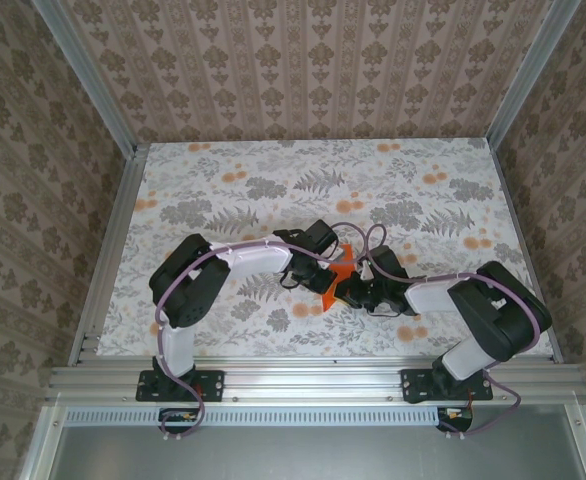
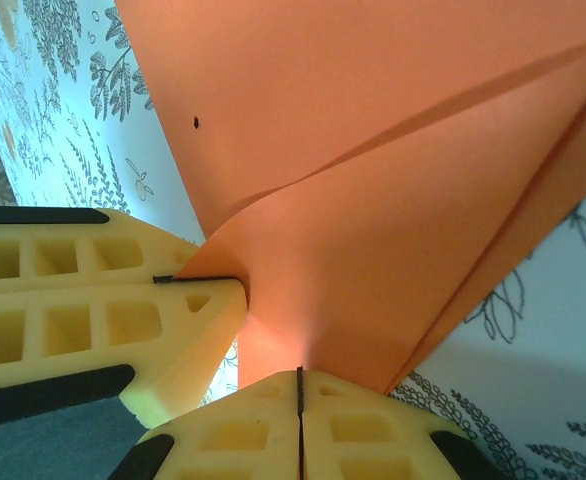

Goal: Fold a paper plane with a square sheet of paper (pick it up from the middle)
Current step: Third fold the triangle at the center of the table.

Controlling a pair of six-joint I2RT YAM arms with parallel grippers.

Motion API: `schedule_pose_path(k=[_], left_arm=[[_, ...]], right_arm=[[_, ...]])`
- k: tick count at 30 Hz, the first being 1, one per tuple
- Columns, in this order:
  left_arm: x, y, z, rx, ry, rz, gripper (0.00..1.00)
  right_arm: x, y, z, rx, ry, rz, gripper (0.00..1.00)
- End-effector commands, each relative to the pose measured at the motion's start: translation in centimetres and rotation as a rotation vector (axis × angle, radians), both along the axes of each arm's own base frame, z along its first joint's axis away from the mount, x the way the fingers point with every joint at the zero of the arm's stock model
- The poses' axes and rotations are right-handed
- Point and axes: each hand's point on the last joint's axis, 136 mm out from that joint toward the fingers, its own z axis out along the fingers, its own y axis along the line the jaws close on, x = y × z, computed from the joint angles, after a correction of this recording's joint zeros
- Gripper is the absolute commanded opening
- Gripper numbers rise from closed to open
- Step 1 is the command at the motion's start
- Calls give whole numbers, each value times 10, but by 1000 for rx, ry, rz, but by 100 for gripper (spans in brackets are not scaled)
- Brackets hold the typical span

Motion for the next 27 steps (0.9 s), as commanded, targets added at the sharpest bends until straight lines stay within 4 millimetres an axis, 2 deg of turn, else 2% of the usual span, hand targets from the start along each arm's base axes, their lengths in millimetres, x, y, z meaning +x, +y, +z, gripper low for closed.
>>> schedule_pose_path(k=[1,5,9,17,24,27], left_arm=[[-8,20,-28,90,55,24,3],[-7,20,-28,90,57,28,3],[-7,20,-29,87,63,28,3],[-7,22,-30,87,69,28,2],[-7,24,-33,94,73,31,2],[-7,24,-34,97,73,32,2]], right_arm=[[-3,-4,-7,-23,11,-23,8],[-4,-1,10,2,-24,-19,8],[-9,1,17,3,-41,-14,9],[-10,13,8,8,-31,-6,9],[-14,10,-18,-28,13,-23,8],[-15,11,-12,-11,5,-19,9]])
